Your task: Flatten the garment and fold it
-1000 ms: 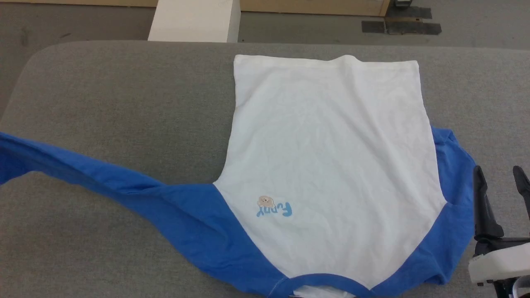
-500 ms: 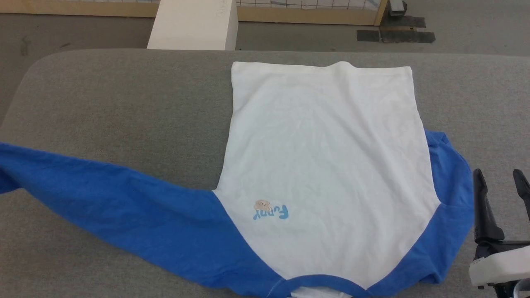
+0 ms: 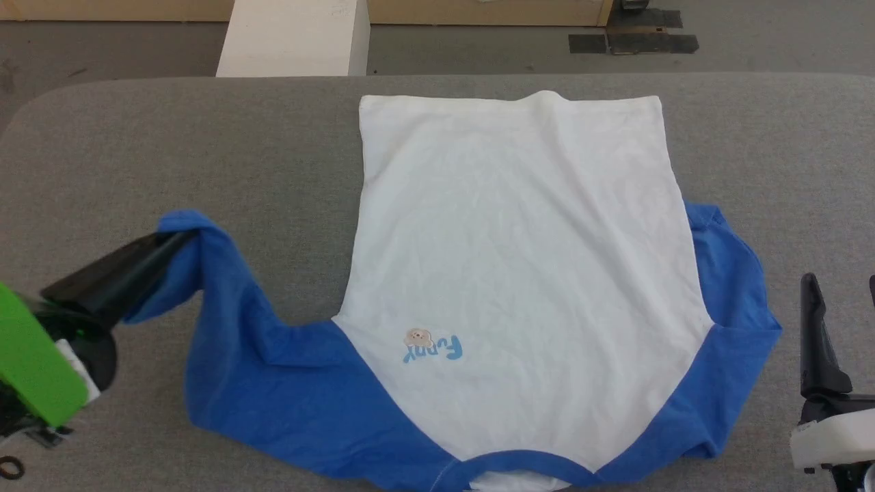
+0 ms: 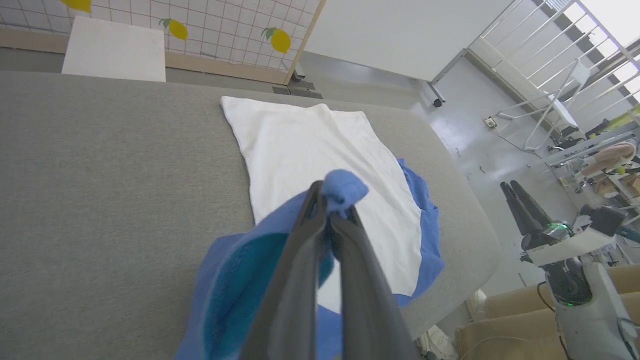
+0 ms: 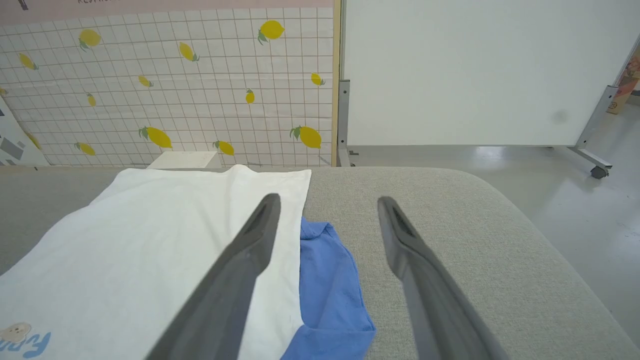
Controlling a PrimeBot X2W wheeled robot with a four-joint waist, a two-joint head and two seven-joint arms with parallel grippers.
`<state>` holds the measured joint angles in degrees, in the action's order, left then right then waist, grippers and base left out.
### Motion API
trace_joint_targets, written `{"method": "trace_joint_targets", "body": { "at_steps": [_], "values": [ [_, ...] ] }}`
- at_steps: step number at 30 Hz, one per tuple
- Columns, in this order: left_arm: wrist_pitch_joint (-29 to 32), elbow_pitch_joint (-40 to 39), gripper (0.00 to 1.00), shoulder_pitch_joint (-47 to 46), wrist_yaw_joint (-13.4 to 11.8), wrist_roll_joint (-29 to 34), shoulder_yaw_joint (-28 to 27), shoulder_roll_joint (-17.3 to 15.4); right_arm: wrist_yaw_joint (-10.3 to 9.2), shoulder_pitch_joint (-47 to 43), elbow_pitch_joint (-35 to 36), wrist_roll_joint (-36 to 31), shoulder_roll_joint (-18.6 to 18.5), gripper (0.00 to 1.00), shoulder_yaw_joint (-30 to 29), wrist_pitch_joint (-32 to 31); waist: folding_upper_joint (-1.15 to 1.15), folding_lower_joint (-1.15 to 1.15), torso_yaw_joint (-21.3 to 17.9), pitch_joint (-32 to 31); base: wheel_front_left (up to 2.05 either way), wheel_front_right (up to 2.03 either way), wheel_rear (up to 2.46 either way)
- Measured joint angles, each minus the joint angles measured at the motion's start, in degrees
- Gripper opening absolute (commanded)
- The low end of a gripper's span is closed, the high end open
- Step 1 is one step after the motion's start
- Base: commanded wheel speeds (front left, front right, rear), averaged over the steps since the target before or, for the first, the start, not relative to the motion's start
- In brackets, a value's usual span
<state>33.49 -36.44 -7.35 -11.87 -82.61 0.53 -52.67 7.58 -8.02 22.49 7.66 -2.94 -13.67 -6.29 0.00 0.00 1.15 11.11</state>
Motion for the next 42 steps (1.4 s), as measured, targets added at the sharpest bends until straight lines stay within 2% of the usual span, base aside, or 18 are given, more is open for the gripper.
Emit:
{"method": "trace_joint_targets", "body": {
  "at_steps": [6,10,18,21,24,29,33,39,42],
  "values": [
    [3.97,-4.67,0.0,-8.82,-5.0,-0.07,11.09,4.17,0.0,0.25,-0.94,0.82,0.0,1.0,0.19,0.82,0.0,0.0,-0.52,1.16,0.0,0.0,0.0],
    [5.09,-4.31,0.0,-17.22,-6.02,4.82,20.52,10.27,0.0,1.2,-1.68,0.99,0.0,1.0,0.4,1.6,0.0,0.0,-0.85,2.19,0.0,0.0,0.0],
    [4.13,4.79,0.0,-28.68,-6.8,11.68,36.16,27.94,0.0,2.19,-2.15,1.0,0.0,1.0,0.03,1.86,0.0,0.0,-1.64,3.7,0.0,0.0,0.0],
    [3.12,8.51,0.0,-29.75,-5.76,13.05,40.27,32.78,0.0,2.22,-2.11,0.99,0.01,1.0,-0.33,1.86,0.0,0.0,-2.16,3.92,0.0,0.0,0.0],
    [1.01,13.05,0.0,-29.73,-4.63,14.93,43.5,36.08,0.0,2.39,-2.01,1.0,0.0,1.0,-1.07,1.86,0.0,0.0,-2.78,4.08,0.0,0.0,0.0],
    [-5.38,22.92,0.0,-28.07,-3.2,17.14,46.95,42.76,0.0,2.46,-2.11,1.0,0.0,1.0,-2.59,1.86,0.0,0.0,-3.83,4.62,0.0,0.0,0.0],
    [-10.14,32.74,0.0,-26.27,-1.29,18.53,49.03,46.56,0.0,2.52,-2.57,1.05,0.0,1.0,-2.35,2.16,0.0,0.0,-4.65,5.3,0.0,0.0,0.0],
    [-14.72,45.79,0.0,-25.71,1.99,19.86,52.92,48.82,0.0,3.66,-3.85,1.16,0.0,1.0,-0.37,2.63,0.0,0.0,-6.16,6.21,0.0,0.0,0.0],
    [-17.73,51.3,0.0,-25.68,2.75,20.35,54.65,49.38,0.0,3.91,-4.54,1.16,0.0,1.0,0.34,2.78,0.0,0.0,-6.98,6.57,0.0,0.0,0.0]
  ]
}}
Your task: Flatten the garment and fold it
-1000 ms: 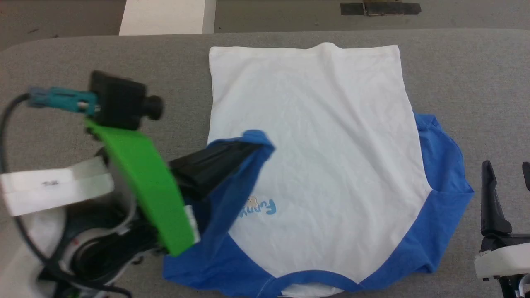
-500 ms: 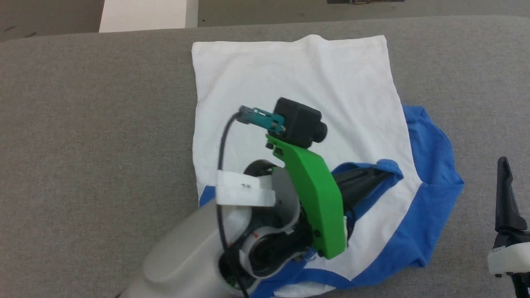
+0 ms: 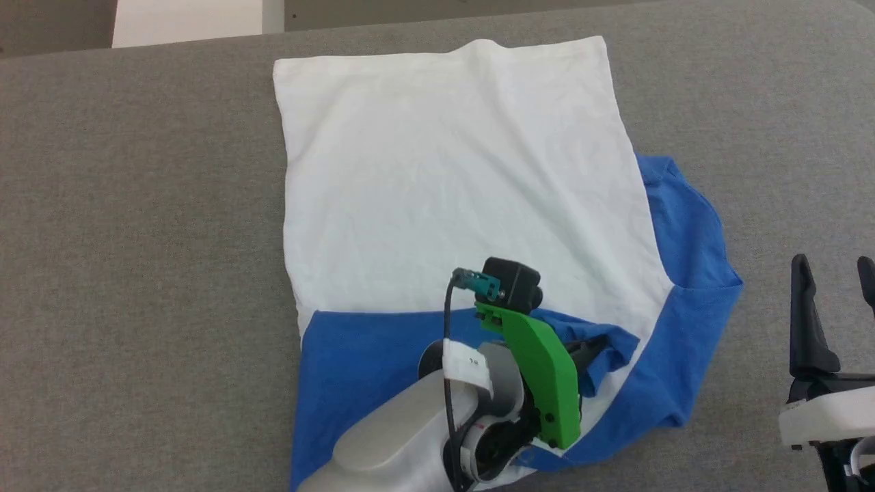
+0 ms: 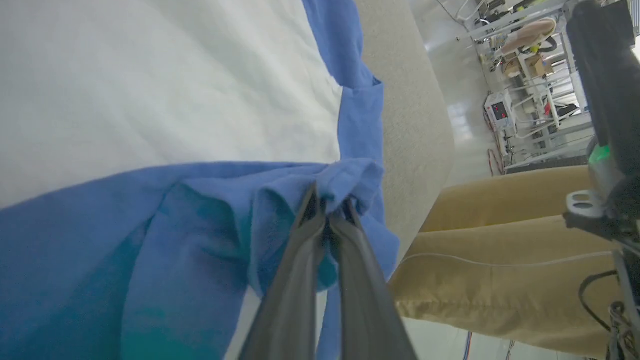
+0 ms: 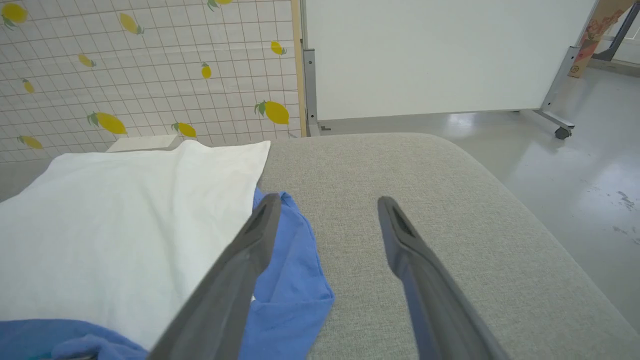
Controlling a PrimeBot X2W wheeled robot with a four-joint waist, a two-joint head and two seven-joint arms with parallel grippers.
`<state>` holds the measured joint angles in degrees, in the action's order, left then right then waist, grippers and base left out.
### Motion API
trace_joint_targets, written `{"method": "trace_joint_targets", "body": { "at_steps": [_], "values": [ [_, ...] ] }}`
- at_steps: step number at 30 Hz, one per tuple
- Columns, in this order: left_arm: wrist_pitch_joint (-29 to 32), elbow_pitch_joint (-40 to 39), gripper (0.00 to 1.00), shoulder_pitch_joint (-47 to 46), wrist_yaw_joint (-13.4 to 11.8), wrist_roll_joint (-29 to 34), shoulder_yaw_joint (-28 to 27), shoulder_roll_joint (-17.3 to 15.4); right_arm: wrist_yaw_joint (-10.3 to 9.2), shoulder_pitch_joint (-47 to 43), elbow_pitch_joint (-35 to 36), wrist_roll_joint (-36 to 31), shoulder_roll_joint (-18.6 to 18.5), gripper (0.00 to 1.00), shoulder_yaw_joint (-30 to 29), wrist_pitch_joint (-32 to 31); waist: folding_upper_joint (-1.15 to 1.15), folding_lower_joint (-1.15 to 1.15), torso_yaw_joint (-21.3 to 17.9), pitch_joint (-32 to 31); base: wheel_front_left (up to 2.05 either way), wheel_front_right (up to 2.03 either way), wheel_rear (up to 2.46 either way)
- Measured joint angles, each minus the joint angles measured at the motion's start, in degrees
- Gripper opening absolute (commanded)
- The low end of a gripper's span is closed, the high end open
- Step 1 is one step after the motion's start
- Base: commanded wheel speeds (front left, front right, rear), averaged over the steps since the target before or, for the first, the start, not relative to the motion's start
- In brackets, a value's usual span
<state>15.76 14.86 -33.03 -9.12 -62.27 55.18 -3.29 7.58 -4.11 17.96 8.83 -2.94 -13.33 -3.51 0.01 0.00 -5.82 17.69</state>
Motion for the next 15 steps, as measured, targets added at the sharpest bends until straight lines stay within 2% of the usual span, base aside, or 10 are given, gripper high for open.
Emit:
{"method": "trace_joint_targets", "body": {
  "at_steps": [1,2,3,4,10,15],
  "values": [
    [-1.0,1.98,0.0,-0.03,0.03,0.29,0.71,0.04,0.0,0.12,-0.25,0.0,0.01,1.0,0.29,0.01,0.0,0.0,-0.28,0.13,0.0,0.0,0.0],
    [-1.64,3.49,0.25,-0.1,0.03,0.48,1.43,0.08,0.0,0.29,-0.46,0.0,0.0,1.0,0.42,0.01,0.0,0.0,-0.52,0.23,0.0,0.0,0.0],
    [-2.1,5.09,0.4,-0.24,0.07,0.71,2.43,0.04,0.0,0.57,-0.64,0.0,0.0,1.0,0.77,0.05,0.0,0.0,-0.83,0.38,0.0,0.0,0.0],
    [-2.57,6.14,1.0,-0.39,0.07,0.71,3.52,0.05,0.0,0.81,-0.82,0.0,0.0,1.0,1.01,0.23,0.0,0.0,-1.13,0.55,0.0,0.0,0.0],
    [-5.34,6.91,1.0,-3.04,0.75,-0.9,8.4,0.3,0.0,1.02,-2.07,0.0,0.0,1.0,1.0,0.83,0.0,0.0,-1.88,1.33,0.0,0.0,0.0],
    [-8.42,4.23,1.0,-6.94,2.86,-0.99,10.11,0.31,0.0,1.03,-2.38,-0.01,0.0,1.0,-0.21,1.01,0.0,0.0,-1.03,0.56,0.0,0.0,0.0]
  ]
}}
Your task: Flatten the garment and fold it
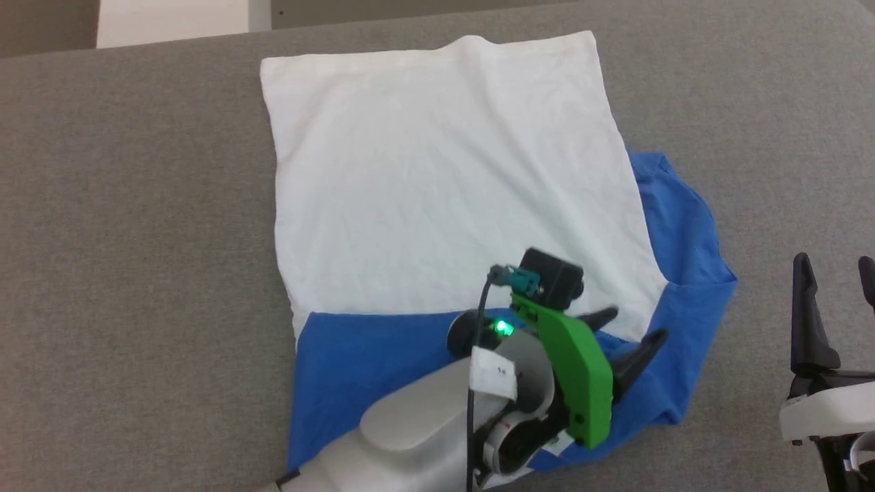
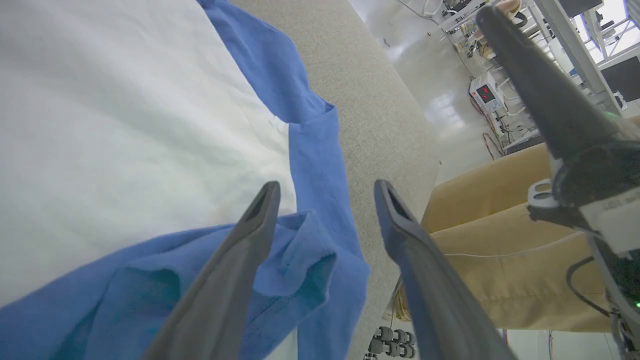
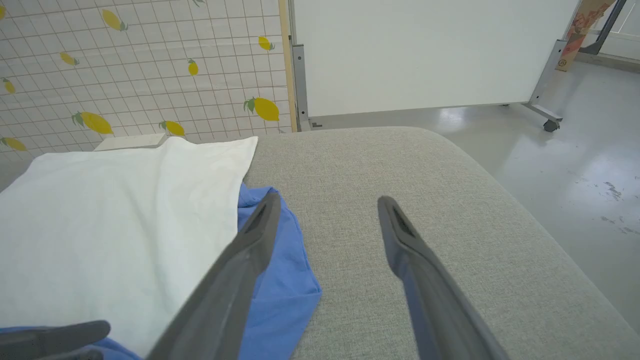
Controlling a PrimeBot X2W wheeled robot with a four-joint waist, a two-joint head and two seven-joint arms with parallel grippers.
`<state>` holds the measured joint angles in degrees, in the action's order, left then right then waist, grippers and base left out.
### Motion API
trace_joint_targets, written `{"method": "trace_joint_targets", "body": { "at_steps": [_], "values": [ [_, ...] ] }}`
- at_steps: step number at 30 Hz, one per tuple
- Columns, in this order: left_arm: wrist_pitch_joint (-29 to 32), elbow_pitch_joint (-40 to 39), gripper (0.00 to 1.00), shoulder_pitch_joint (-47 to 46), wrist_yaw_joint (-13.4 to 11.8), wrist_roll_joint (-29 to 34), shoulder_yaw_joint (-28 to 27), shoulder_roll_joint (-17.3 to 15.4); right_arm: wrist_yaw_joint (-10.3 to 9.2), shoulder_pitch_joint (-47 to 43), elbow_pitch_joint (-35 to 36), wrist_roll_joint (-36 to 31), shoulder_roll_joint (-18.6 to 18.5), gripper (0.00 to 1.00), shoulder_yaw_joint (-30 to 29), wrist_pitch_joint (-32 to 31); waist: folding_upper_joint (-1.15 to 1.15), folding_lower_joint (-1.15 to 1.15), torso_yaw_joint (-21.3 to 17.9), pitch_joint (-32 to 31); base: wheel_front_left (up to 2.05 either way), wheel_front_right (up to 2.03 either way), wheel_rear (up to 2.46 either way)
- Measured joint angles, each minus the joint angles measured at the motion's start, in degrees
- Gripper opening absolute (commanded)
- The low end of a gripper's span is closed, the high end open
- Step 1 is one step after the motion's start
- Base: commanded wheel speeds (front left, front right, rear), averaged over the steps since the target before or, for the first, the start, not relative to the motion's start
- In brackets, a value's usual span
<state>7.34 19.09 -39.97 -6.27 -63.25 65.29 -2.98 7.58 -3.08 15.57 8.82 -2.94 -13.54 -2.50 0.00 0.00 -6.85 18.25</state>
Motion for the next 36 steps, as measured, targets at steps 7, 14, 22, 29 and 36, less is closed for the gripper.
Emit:
{"method": "trace_joint_targets", "body": {
  "at_steps": [7,14,22,29,36],
  "values": [
    [-5.31,-8.04,1.0,-4.04,0.05,-0.66,-5.37,-1.05,0.0,-0.23,0.79,-0.26,0.0,1.0,-0.76,-0.6,0.0,0.0,2.37,-2.43,0.0,0.0,0.0],
    [-16.08,-18.56,1.0,-2.63,-7.98,4.9,-14.63,-14.08,0.0,-0.6,1.91,-0.26,0.01,1.0,-0.68,-1.6,0.0,0.0,4.83,-4.7,0.0,0.0,0.0],
    [-21.79,-29.89,1.0,13.58,-17.91,8.12,-28.08,-29.13,0.0,-1.09,2.14,-0.25,0.01,1.0,0.16,-1.63,0.0,0.0,6.21,-5.0,0.0,0.0,0.0],
    [-22.09,-38.17,1.0,32.49,-21.36,20.48,-44.51,-29.24,0.0,-1.92,1.86,0.41,0.01,1.0,0.51,-1.51,0.0,0.0,7.15,-5.07,0.0,0.0,0.0],
    [-22.13,-40.21,1.0,47.35,-20.18,33.48,-52.05,-21.63,0.0,-3.28,0.36,1.76,0.02,1.0,0.04,-0.48,0.0,0.0,7.89,-5.6,0.0,0.0,0.0]
  ]
}}
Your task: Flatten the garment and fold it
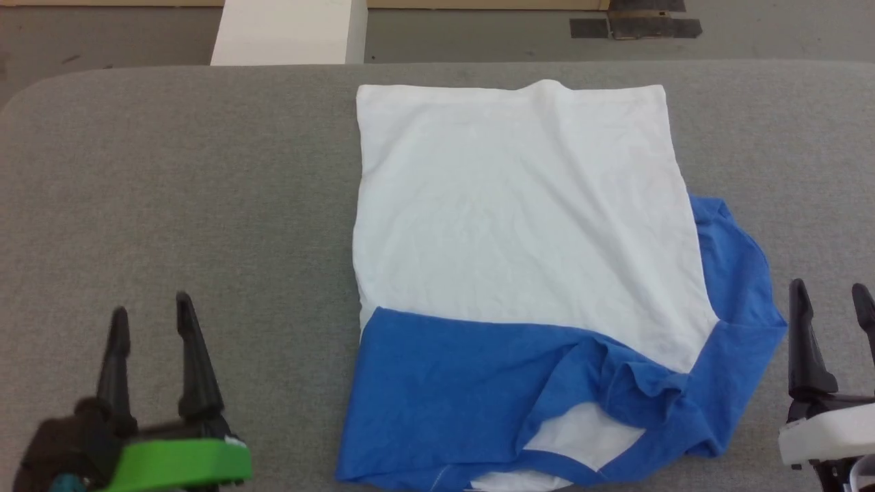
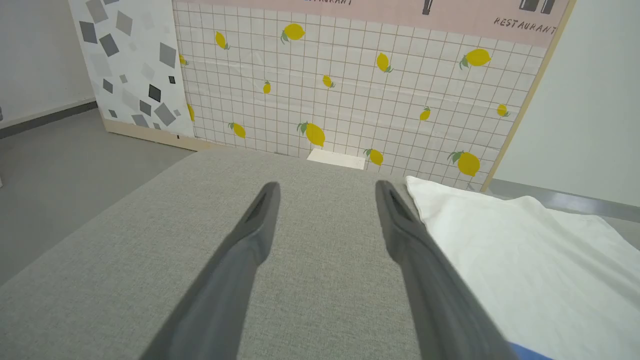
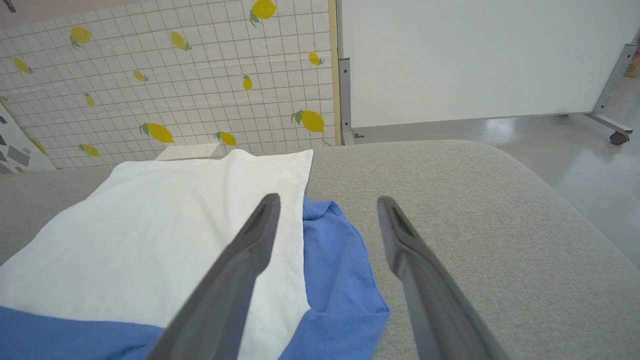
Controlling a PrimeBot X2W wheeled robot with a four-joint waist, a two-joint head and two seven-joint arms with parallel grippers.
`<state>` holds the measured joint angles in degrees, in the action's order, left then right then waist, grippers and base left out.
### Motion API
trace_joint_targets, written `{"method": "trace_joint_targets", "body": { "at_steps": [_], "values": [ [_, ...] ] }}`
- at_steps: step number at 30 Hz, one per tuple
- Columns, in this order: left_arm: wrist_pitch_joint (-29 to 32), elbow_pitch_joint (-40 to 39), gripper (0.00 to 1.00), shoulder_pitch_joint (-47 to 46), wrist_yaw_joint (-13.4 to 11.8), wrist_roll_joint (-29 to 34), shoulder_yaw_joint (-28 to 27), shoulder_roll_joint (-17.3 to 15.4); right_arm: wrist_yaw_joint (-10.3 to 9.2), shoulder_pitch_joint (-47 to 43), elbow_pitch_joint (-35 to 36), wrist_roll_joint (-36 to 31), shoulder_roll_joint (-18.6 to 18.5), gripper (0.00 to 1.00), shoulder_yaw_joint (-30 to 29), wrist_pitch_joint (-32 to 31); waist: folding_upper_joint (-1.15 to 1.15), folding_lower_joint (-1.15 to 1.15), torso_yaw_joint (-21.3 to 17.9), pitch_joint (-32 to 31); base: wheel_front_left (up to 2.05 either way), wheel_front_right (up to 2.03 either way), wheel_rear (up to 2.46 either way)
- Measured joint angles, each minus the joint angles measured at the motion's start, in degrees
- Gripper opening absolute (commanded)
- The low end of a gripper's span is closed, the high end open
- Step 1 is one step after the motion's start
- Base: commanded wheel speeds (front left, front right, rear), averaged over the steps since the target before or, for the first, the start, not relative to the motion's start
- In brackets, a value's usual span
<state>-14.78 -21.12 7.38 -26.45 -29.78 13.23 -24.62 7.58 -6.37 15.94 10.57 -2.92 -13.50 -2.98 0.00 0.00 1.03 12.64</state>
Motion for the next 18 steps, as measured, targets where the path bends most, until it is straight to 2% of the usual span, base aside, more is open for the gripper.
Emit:
{"method": "trace_joint_targets", "body": {
  "at_steps": [4,8,10,12,14,18],
  "values": [
    [0.0,0.77,1.0,2.13,3.66,2.43,-0.87,3.46,0.0,-0.44,-0.34,0.08,0.0,1.0,-0.09,0.0,0.0,0.0,0.65,-0.27,0.0,0.0,0.0],
    [0.0,1.08,1.0,2.02,6.47,3.74,-2.05,5.32,0.0,0.42,0.48,-1.81,0.0,1.0,-0.29,-1.19,0.0,0.0,0.86,-0.1,0.0,0.0,0.0],
    [0.0,1.16,1.0,1.79,8.57,4.1,-3.07,6.76,0.0,4.78,1.41,-2.86,-0.01,1.0,-0.46,-3.98,0.0,0.0,0.64,0.81,0.0,0.0,0.0],
    [0.0,1.11,1.0,1.24,9.47,4.32,-3.66,7.19,0.0,8.38,1.7,-3.81,-0.18,1.0,-0.32,-6.16,0.0,0.0,0.42,1.62,0.0,0.0,0.0],
    [0.0,0.93,1.0,0.37,10.42,4.57,-4.26,7.71,0.0,12.28,1.21,-3.91,-1.67,1.0,-0.22,-9.05,0.0,0.0,0.21,2.64,0.0,0.0,0.0],
    [0.0,0.9,1.0,-1.17,12.02,5.81,-5.02,8.2,0.0,19.44,-1.68,-3.49,-6.9,1.0,-0.31,-15.4,0.0,0.0,-0.14,5.26,0.0,0.0,0.0]
  ]
}}
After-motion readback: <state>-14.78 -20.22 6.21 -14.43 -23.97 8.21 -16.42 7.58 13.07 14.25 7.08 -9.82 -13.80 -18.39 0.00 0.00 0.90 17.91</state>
